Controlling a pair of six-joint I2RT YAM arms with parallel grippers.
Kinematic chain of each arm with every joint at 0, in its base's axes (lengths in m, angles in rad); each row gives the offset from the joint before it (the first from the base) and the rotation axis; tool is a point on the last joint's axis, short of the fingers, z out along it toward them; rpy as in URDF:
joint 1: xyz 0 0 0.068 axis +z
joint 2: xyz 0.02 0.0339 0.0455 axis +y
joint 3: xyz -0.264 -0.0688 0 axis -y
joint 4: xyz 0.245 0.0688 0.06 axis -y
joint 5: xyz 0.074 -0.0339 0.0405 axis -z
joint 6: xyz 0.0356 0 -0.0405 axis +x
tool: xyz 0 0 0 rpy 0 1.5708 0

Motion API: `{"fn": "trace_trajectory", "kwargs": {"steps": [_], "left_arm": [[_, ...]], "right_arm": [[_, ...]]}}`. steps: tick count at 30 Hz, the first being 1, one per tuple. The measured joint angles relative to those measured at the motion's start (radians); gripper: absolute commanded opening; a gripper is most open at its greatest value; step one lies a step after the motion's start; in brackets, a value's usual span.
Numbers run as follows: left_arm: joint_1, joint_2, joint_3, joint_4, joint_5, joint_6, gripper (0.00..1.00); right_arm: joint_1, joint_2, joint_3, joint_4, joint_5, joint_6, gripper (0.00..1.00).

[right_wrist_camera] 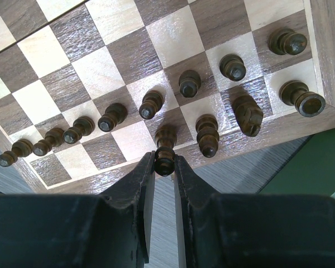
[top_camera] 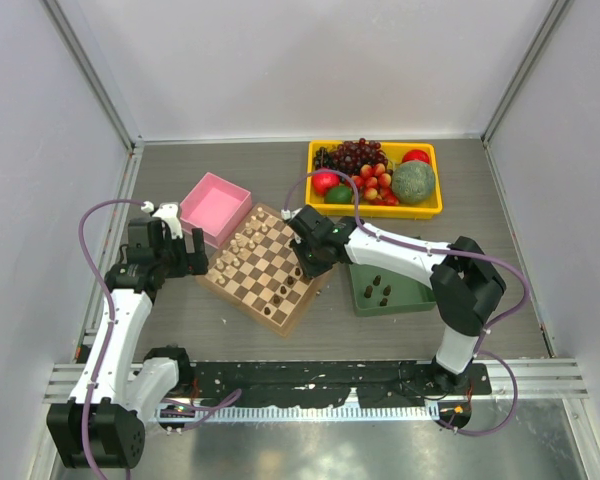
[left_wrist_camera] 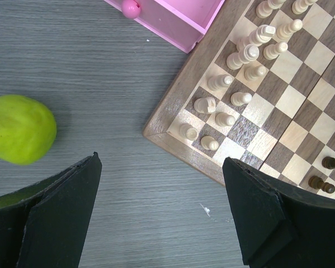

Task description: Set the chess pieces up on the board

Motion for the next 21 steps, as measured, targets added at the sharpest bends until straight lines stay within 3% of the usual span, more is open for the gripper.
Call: {"fn": "trace_trajectory", "kwargs": {"steps": [21], "left_arm": [[0.0,0.0,0.0,0.0,0.0,0.0,0.99]], "right_arm": [[0.0,0.001,0.0,-0.007,0.003,-0.002,0.29]]}}
